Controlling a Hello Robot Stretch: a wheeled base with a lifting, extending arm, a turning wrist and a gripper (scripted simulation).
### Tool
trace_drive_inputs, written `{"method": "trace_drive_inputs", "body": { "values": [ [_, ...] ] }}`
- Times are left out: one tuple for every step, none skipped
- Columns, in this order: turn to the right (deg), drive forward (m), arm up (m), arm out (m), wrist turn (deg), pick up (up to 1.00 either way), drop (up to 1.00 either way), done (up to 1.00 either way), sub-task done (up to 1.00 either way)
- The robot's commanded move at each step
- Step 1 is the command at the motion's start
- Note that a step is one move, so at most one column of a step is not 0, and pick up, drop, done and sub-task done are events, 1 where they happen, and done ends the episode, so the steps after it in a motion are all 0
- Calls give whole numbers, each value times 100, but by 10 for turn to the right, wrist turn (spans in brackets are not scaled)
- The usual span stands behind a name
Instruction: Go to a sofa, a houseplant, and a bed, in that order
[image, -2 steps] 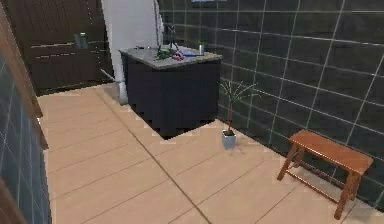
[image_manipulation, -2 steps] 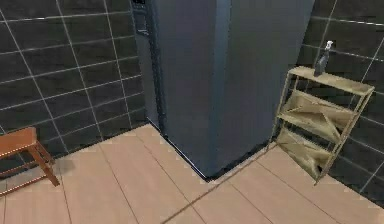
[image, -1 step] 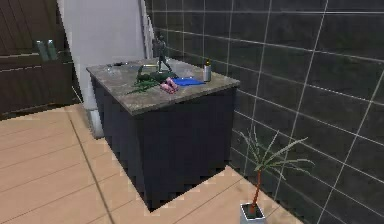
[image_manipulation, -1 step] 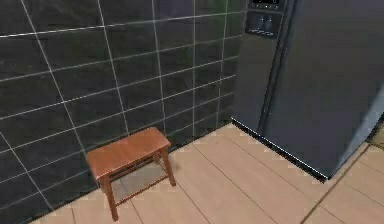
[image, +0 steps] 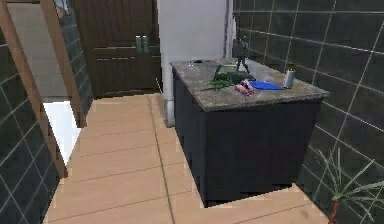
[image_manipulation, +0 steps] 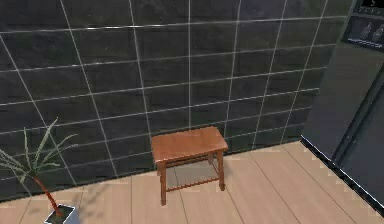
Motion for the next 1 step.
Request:
{"method": "trace_drive_inputs", "body": {
  "values": [
    [0, 5, 0, 0, 0, 0, 0, 0, 0]
  ]
}}
